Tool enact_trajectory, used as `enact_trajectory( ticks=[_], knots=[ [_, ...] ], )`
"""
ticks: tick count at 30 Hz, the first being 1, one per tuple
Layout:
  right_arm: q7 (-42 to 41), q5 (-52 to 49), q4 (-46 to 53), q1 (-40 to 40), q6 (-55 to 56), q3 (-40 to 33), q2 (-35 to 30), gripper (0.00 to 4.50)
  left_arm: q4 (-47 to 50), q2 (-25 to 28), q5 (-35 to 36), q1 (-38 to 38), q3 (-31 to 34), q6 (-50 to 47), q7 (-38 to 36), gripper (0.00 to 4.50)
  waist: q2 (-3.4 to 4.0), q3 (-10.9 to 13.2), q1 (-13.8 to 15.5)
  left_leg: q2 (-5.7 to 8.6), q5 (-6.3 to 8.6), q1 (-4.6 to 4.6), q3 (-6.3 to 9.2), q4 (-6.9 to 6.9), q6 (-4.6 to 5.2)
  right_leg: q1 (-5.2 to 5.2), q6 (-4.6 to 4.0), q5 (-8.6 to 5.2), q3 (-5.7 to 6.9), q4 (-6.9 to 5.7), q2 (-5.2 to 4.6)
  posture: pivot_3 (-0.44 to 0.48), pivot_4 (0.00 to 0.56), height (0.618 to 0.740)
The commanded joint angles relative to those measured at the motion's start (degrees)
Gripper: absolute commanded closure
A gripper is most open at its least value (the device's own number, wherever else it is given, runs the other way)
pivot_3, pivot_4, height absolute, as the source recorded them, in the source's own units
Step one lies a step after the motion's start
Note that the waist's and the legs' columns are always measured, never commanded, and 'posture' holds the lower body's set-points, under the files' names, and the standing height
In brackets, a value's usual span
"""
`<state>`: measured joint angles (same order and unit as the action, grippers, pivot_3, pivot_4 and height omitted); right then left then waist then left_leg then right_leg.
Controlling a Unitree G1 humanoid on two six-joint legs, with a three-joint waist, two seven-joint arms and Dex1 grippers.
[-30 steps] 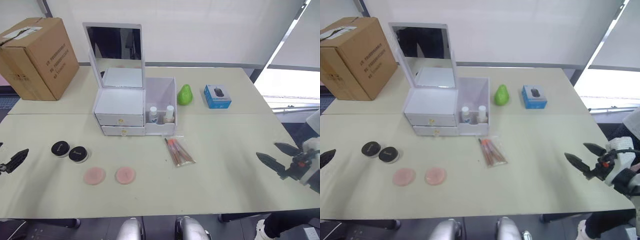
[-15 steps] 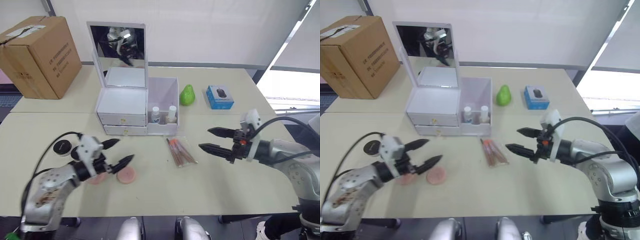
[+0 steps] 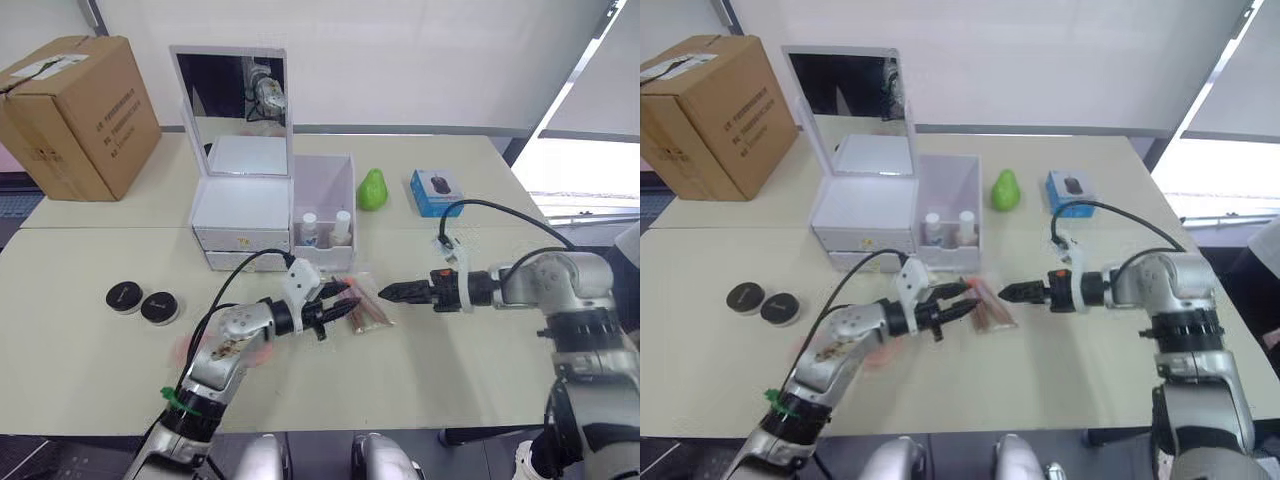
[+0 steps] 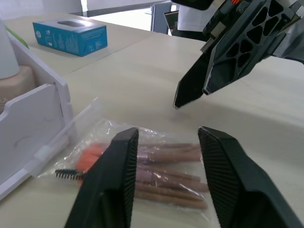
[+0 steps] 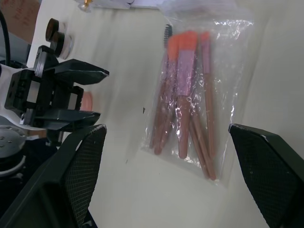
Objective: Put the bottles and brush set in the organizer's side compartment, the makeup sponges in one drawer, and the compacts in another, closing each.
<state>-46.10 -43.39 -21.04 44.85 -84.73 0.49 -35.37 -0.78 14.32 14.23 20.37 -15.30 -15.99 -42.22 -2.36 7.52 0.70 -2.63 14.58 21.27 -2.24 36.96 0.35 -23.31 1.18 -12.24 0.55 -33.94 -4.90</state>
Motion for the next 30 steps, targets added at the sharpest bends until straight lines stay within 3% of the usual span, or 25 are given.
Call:
enact_trajectory(
  ticks=[1,3,16,26,30],
  knots=[
    [-1.39,2.06,-7.75,4.38,0.01,0.56,1.7,0.0,-4.81,-1.94,-2.54,3.34,-0.62,2.06,1.25,4.07,0.02,-0.01,0.0,0.02,-0.01,0.01,0.11,0.0,0.02,0.0,0.16,0.1,0.0,0.0,0.06,0.0,0.15,0.74],
    [-2.16,4.2,-12.12,6.2,2.19,2.07,3.04,0.0,-7.89,-2.08,-5.22,4.75,-1.59,1.94,2.25,4.48,0.03,-0.02,0.02,0.02,-0.02,0.0,0.23,0.04,0.03,0.04,0.32,0.19,0.0,-0.01,0.12,0.0,0.15,0.74],
    [-10.07,13.56,-23.88,10.93,10.65,8.63,9.0,0.0,-9.45,-1.03,-10.28,3.49,-5.1,-2.23,1.52,4.48,0.28,-0.28,-0.48,0.02,-0.02,-0.19,0.61,0.07,0.03,0.12,0.34,0.2,-0.4,-0.09,0.59,0.0,0.15,0.74],
    [-17.45,20.01,-31.69,18.03,15.28,8.57,2.7,0.0,-7.84,-0.41,-10.49,2.15,-5.02,-2.72,0.69,4.48,0.34,-0.31,-0.19,0.15,-0.02,-0.16,0.62,0.07,0.02,0.07,0.26,0.25,-0.58,-0.08,0.58,0.0,0.15,0.74],
    [-19.25,22.47,-33.39,17.59,16.3,9.73,3.55,0.0,-7.89,-0.52,-10.53,2.02,-4.99,-2.6,0.72,4.48,0.35,-0.32,-0.36,0.16,-0.01,-0.2,0.62,0.07,0.02,0.08,0.26,0.24,-0.68,-0.08,0.64,0.0,0.15,0.74]
  ],
)
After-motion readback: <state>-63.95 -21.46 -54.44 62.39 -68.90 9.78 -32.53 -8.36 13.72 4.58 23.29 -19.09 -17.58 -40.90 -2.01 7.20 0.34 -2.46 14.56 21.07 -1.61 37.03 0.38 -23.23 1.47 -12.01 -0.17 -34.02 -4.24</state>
